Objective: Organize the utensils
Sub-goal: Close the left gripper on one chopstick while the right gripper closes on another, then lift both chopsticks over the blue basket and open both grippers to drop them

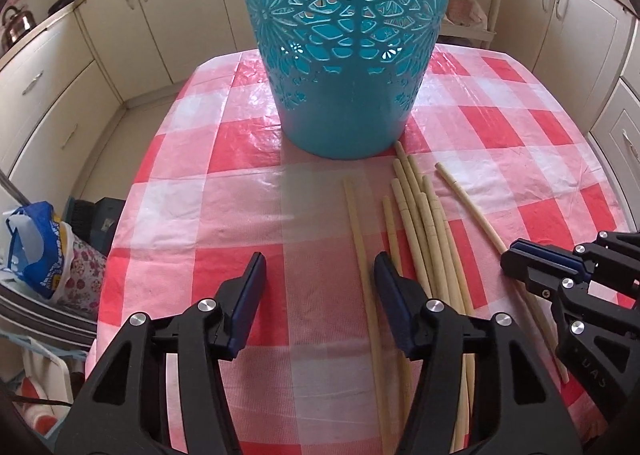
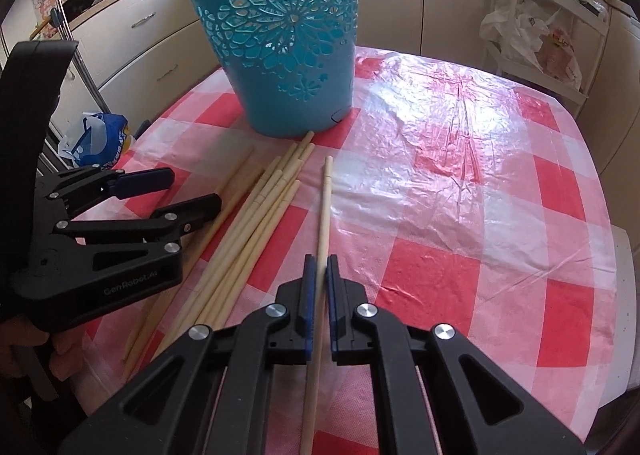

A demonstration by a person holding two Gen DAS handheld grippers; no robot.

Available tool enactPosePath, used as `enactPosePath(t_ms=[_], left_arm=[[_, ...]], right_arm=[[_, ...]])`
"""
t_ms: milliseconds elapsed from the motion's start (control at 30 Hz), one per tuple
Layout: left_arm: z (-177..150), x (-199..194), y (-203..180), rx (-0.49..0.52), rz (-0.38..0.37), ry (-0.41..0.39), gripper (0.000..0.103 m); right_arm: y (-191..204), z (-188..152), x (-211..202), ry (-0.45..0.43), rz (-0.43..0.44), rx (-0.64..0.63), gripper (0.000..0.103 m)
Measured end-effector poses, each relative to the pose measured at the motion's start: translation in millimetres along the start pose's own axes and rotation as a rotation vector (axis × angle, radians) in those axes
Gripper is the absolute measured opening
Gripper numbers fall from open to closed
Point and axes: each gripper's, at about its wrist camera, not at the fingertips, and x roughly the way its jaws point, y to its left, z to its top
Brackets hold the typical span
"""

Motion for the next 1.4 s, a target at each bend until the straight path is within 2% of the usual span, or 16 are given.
enactPosePath(t_ms=[67, 100, 133, 167, 200, 300, 433, 533, 667, 833, 967, 1133, 1233, 1400], left_arm=[[3.4, 1.5, -1.3, 0.016, -0.004, 0.0, 0.05], [3.8, 1.4, -1.4, 0.02, -0.035, -0.004, 0.037], [3.7, 0.5, -2.0, 0.028, -0.058, -0.011, 0.029], [3.5, 0.0, -2.4, 0.038, -0.06, -0.012, 0.014], [3.4, -0.7, -3.7, 0.048, -0.075, -0.008, 0.005], [1.0, -3.9, -0.9, 0.038, -0.107, 0.006, 0.004], [-9.7, -20.4, 22.2, -0.063, -0.2, -0.018, 0.004], [-16.1, -53.0, 45.2, -0.141, -0.284, -0.121, 0.004], [-9.1, -105.3, 76.3, -0.233, -0.359, -0.32, 0.004], [31.3, -149.2, 99.4, -0.321, -0.396, -0.559, 0.004], [72.9, -153.9, 97.4, -0.33, -0.404, -0.68, 0.004], [118.0, -147.1, 95.0, -0.36, -0.42, -0.758, 0.004], [138.7, -143.9, 95.6, -0.378, -0.42, -0.8, 0.004], [161.1, -124.4, 93.6, -0.388, -0.39, -0.843, 0.004]], right_arm=[[1.4, 3.3, 2.8, 0.006, -0.004, -0.029, 0.007], [3.2, 4.6, 3.6, 0.008, -0.008, -0.047, 0.007], [4.0, 5.0, 3.9, 0.01, -0.01, -0.058, 0.007], [3.8, 5.3, 4.0, 0.012, -0.005, -0.057, 0.006], [1.6, 5.3, 3.8, 0.015, 0.018, -0.039, 0.006], [-9.0, 0.8, -0.9, 0.004, 0.08, 0.062, 0.006], [-25.7, -10.3, -16.5, -0.055, 0.188, 0.238, 0.006], [-35.5, -16.0, -35.9, -0.153, 0.288, 0.356, 0.006], [-34.8, -1.9, -71.1, -0.317, 0.336, 0.384, 0.006], [-24.4, 46.9, -107.8, -0.509, 0.333, 0.351, 0.006], [-22.7, 89.4, -113.1, -0.596, 0.329, 0.337, 0.006], [-20.2, 144.8, -106.8, -0.705, 0.293, 0.354, 0.006], [-24.9, 166.9, -102.6, -0.752, 0.26, 0.364, 0.006], [-26.7, 189.5, -78.7, -0.757, 0.188, 0.351, 0.006]])
